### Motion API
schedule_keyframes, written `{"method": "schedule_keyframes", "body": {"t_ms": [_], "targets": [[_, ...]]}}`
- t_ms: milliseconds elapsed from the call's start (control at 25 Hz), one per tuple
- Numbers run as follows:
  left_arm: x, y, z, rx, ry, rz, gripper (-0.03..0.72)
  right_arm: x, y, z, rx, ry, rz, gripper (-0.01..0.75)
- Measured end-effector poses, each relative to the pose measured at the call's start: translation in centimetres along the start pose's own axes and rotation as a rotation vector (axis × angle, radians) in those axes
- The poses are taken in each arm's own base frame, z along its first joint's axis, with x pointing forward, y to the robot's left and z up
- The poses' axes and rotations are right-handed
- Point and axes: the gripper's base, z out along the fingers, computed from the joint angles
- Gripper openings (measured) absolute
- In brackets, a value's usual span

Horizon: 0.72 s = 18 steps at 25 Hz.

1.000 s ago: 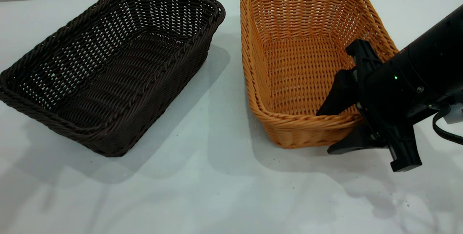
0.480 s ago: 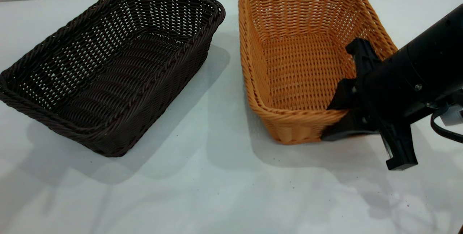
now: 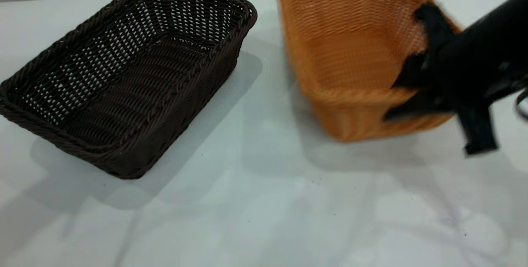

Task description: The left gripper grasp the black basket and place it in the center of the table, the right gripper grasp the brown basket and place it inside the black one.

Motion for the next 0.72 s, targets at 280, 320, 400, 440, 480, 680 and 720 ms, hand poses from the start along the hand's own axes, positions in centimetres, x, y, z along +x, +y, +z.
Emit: {"method": "schedule_keyframes", "body": {"t_ms": [280,320,400,440,480,680,720], "targets": [[-0.1,-2.0,2.5,0.007,0.008,0.005,0.396,-2.8,2.2,-5.1,-0.148,-0.079,-0.14,0.113],[-0.1,-2.2,2.9,0.004,0.01,0.0,0.396,-3.3,2.3,-5.8,-0.162,-0.094,-0.161,0.113],[0.0,-2.9,3.5,0.007,0.019,-0.005,0.396,-4.0,2.5,-7.3,-0.191,-0.094,-0.222,0.113],[0.1,-3.2,3.9,0.006,0.023,-0.007,0.396,-4.1,2.5,-7.9,-0.196,-0.078,-0.267,0.113],[0.1,-3.4,4.2,0.002,0.024,-0.006,0.396,-4.2,2.5,-8.6,-0.205,-0.055,-0.306,0.113],[0.3,-5.2,5.6,-0.005,0.02,0.02,0.396,-5.6,1.7,-10.6,-0.179,-0.037,-0.443,0.112],[0.3,-5.6,5.9,-0.007,0.018,0.02,0.396,-6.0,1.5,-10.8,-0.172,-0.04,-0.459,0.112]]}}
